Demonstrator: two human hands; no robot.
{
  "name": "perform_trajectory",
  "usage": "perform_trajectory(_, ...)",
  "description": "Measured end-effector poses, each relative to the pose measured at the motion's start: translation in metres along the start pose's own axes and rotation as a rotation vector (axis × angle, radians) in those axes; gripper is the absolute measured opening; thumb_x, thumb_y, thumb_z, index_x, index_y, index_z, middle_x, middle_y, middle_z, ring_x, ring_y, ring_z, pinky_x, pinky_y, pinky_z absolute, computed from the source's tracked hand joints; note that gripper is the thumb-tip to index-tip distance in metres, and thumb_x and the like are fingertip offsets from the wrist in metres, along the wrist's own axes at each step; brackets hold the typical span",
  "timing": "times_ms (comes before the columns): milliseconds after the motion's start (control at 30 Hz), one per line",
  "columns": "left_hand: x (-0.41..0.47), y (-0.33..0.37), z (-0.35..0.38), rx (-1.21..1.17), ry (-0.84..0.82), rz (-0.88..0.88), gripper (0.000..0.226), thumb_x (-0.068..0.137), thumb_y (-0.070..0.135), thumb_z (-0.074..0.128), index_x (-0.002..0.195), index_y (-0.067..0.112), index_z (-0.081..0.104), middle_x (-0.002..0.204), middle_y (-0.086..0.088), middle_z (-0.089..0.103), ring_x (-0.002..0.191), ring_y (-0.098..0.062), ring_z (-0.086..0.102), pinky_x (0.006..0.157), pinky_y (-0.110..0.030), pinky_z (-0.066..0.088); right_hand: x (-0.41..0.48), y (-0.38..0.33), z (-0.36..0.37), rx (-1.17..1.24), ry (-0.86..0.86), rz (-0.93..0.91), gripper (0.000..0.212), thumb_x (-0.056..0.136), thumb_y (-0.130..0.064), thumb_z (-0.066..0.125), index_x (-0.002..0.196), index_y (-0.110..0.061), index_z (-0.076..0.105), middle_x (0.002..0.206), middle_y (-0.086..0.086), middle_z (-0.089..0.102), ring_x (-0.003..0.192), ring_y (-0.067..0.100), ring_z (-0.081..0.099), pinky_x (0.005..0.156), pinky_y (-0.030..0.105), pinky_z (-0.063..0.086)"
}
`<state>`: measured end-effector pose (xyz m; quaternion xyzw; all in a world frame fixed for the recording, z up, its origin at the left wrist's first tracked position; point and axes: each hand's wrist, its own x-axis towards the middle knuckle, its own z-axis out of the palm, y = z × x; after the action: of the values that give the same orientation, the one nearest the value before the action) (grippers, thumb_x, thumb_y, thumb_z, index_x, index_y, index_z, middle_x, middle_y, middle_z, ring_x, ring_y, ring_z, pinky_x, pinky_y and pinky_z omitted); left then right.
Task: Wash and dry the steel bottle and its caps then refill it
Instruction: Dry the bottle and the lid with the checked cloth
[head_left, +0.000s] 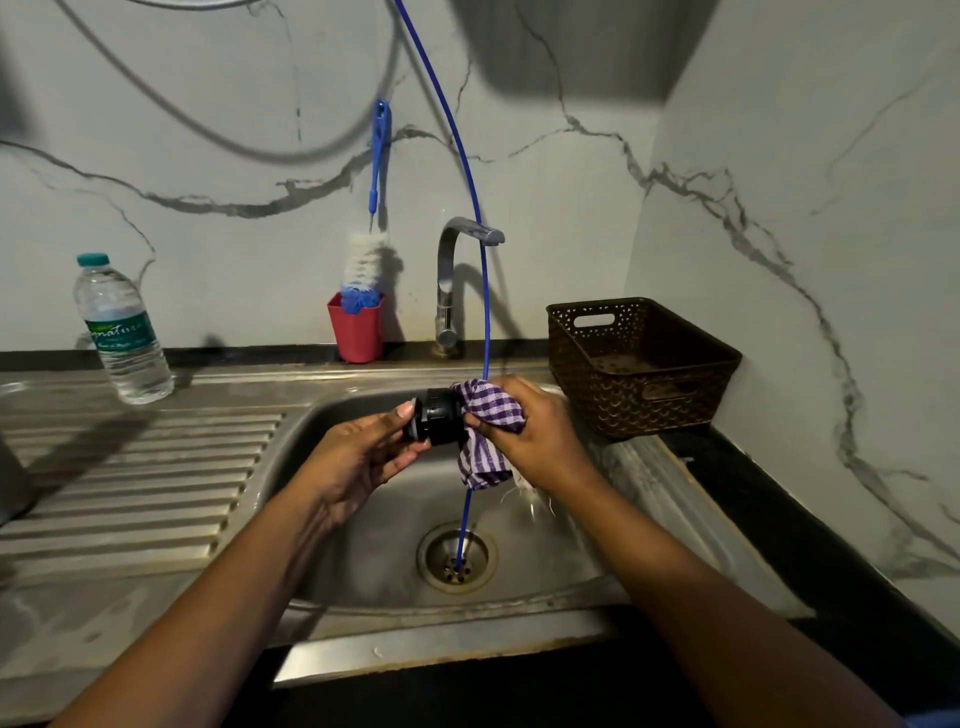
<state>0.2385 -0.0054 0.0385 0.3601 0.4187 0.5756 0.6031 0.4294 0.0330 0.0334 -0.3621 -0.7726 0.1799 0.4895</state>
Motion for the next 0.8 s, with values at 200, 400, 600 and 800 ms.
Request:
perform_trajectory(200, -0.0018, 0.0061, -0.0029, 0.033, 0.014, -0.02, 0.017, 0.084, 0.021, 0.062, 0.097, 0.01, 0.065, 0.075, -0.005, 0.074, 0.062, -0.015, 0.071, 0.054, -0.016, 0.055, -0.0002, 0.004, -0.0019, -0.036, -0.119, -0.037, 0.044, 0.078, -0.018, 0.075, 0.119, -0.012, 0.058, 0.106, -0.002, 0.061, 0.097, 0.009, 0.058, 0.084, 0.015, 0.047)
perform_trajectory(400, -0.0025, 0.0015, -0.0005, 0.054, -0.013, 0.007, 0.014, 0.087, 0.015, 0.06, 0.095, 0.005, 0.066, 0.074, -0.01, 0.073, 0.06, -0.017, 0.071, 0.051, -0.015, 0.054, 0.001, 0.0076, -0.0043, 0.02, -0.056, 0.006, 0.034, 0.074, -0.017, 0.079, 0.104, -0.009, 0.066, 0.09, -0.003, 0.067, 0.078, -0.007, 0.059, 0.072, 0.01, 0.047)
perform_trajectory(600, -0.0013, 0.0005, -0.0012, 0.109, -0.008, 0.016, 0.022, 0.077, 0.023, 0.066, 0.092, 0.007, 0.068, 0.073, -0.01, 0.073, 0.06, -0.016, 0.071, 0.051, -0.015, 0.054, 0.0001, 0.0056, -0.0053, -0.062, -0.062, -0.053, 0.032, 0.075, -0.018, 0.078, 0.102, -0.006, 0.068, 0.09, 0.001, 0.068, 0.076, -0.004, 0.056, 0.07, 0.001, 0.039)
perform_trajectory(800, -0.0001, 0.0036, -0.0047, 0.121, -0.028, -0.002, 0.028, 0.074, 0.029, 0.066, 0.092, 0.007, 0.068, 0.075, -0.008, 0.074, 0.063, -0.015, 0.071, 0.051, -0.015, 0.054, -0.0009, 0.0012, -0.0035, -0.233, -0.082, -0.131, 0.028, 0.082, -0.022, 0.071, 0.105, -0.008, 0.066, 0.092, 0.006, 0.068, 0.078, 0.009, 0.056, 0.067, 0.012, 0.036)
